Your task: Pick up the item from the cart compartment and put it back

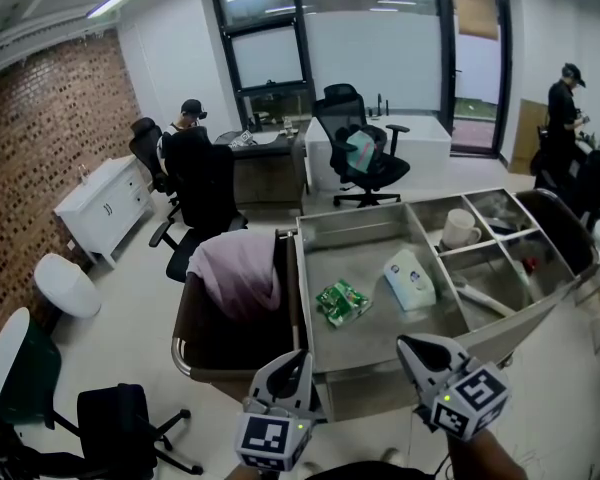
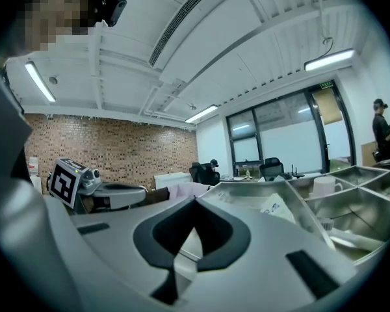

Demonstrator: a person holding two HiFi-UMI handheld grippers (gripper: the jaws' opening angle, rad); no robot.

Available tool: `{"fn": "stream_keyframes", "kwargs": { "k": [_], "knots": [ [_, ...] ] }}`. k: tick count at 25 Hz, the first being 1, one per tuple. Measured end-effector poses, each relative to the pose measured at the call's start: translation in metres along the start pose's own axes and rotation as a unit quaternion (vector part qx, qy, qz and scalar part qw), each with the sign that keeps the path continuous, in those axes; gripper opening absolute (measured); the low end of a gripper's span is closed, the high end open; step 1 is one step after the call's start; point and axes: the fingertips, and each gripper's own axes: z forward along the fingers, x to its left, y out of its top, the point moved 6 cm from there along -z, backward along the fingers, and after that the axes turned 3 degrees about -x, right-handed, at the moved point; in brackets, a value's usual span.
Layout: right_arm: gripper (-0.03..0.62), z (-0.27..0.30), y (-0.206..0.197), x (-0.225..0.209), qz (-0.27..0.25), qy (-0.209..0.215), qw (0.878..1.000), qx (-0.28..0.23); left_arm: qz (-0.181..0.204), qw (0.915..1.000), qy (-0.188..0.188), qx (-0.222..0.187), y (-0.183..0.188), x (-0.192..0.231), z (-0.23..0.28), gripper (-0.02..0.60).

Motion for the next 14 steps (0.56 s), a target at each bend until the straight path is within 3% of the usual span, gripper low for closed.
{"fn": "stream_keyframes", "kwargs": {
  "k": [14],
  "knots": [
    [0.002,0.0003,0.0007,-0.0007,0.000,0.001,1.000,0.000,-0.010,0.9999,0.001,0.003,0.0062,-0.0039,0.0011,0.000]
  ]
}}
